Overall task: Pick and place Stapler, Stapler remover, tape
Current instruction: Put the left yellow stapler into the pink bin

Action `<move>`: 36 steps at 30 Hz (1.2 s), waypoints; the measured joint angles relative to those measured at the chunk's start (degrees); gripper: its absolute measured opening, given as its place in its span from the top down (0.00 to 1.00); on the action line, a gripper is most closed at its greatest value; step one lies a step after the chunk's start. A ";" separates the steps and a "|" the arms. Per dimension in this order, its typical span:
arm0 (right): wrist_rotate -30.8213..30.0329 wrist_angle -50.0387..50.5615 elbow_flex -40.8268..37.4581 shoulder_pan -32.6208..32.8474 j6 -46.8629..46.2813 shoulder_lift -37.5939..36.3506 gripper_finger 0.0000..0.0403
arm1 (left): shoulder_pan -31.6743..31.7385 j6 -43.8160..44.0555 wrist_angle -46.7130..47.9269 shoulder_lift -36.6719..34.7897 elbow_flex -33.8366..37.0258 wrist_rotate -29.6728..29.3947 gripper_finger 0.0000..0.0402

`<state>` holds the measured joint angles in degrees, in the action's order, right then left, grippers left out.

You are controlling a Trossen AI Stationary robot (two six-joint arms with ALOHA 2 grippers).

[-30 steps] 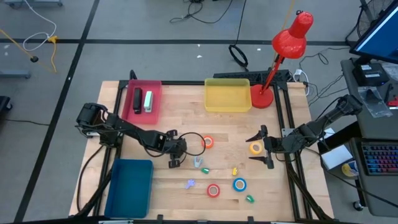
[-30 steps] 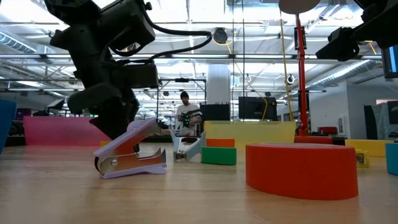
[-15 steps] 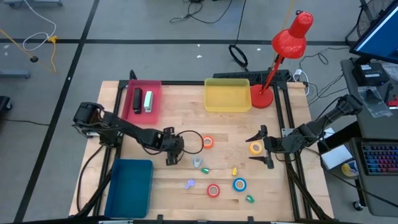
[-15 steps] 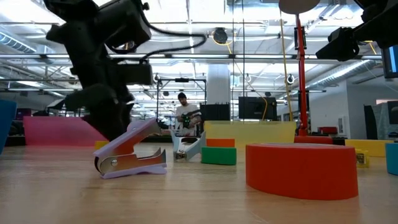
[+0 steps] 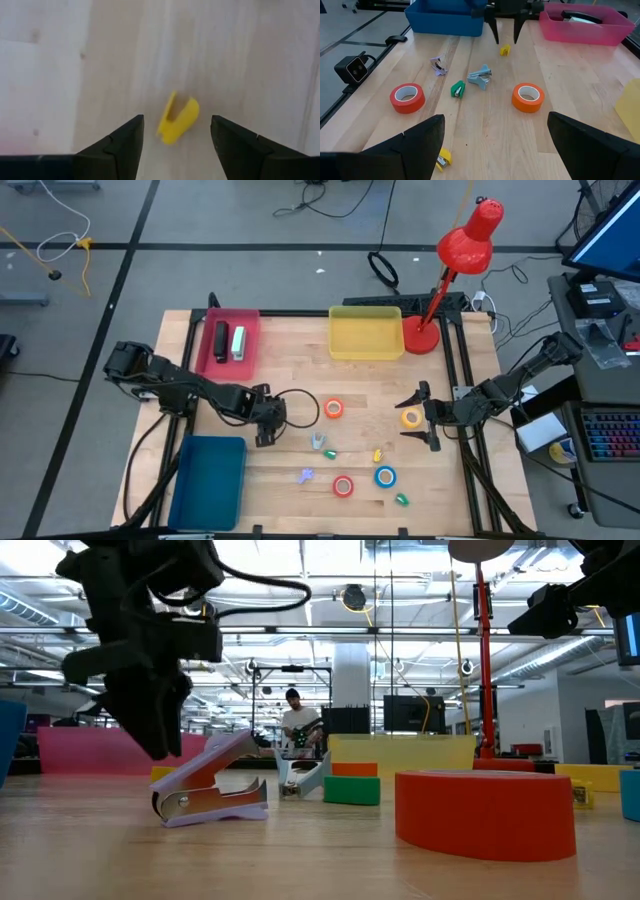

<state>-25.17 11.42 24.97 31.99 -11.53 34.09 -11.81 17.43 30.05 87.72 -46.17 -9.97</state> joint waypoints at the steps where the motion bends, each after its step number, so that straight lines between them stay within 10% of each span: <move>1: 0.00 0.00 0.00 0.00 0.00 -0.02 0.15 | 0.01 0.09 0.85 0.23 0.00 0.54 0.43; 36: -0.02 -0.41 -1.66 0.00 -1.51 0.00 0.14 | 0.84 -6.75 -2.14 7.61 -0.25 -1.27 0.55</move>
<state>-25.19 11.01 23.32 31.99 -13.04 34.09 -10.97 10.68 27.92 95.33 -46.43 -11.25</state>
